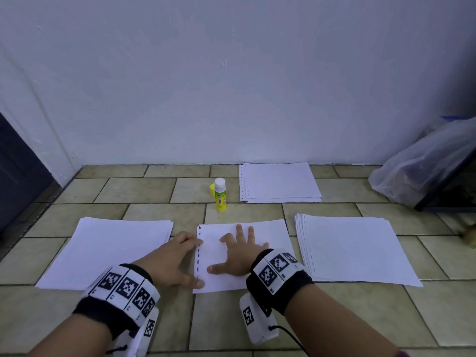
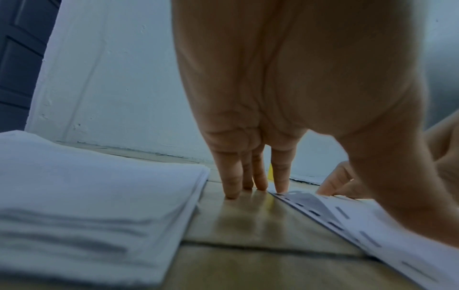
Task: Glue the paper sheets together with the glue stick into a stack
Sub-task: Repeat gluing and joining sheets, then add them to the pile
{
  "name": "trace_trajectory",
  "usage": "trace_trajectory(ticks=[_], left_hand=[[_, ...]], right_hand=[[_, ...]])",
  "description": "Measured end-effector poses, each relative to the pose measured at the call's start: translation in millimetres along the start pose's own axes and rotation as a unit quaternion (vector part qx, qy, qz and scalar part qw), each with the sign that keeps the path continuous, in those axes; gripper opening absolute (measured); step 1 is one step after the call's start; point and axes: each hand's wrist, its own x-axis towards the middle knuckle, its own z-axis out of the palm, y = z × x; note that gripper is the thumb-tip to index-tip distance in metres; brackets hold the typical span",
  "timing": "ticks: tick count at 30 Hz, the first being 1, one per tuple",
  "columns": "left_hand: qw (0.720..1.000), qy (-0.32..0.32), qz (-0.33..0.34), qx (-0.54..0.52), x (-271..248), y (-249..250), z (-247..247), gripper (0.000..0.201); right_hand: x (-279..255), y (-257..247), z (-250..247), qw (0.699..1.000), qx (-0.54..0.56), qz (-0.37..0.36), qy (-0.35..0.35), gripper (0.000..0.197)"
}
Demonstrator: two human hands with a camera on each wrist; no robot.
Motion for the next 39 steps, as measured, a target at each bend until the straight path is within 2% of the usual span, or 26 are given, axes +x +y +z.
trace_trajectory(ticks=[3, 14, 23, 31, 33, 36, 39], left_hand=[[1.0, 0.006, -0.001, 0.01, 0, 2, 1, 0.092], [0.999, 0.003, -0.011, 0.033, 2, 6, -1, 0.091], [0.999, -0.006, -0.016, 0.031, 1, 6, 1, 0.098], [0.999, 0.002, -0.014, 0.029, -1, 8, -2, 0.086], [1.0, 0.004, -0.013, 0.028, -1, 11, -2, 0.088], [0.995, 0.004, -0.006, 0.097, 2, 18, 2, 0.098], [0.987, -0.002, -0.012, 0.16, 5, 24, 3, 0.1]], right_hand=[[-1, -1, 3, 1.0, -0.012, -0.002, 0.011, 0.091], [-3, -5, 1, 1.0, 0.007, 0.008, 0.025, 0.069], [-10, -12, -4, 0.996, -0.07, 0.017, 0.053, 0.077], [-9, -10, -3, 0.996, -0.049, 0.007, 0.08, 0.064], [-8, -11, -2, 0.995, -0.051, 0.01, 0.086, 0.065], [-7, -12, -2, 0.994, -0.055, 0.016, 0.097, 0.071], [-7, -13, -5, 0.994, -0.062, 0.027, 0.086, 0.077]])
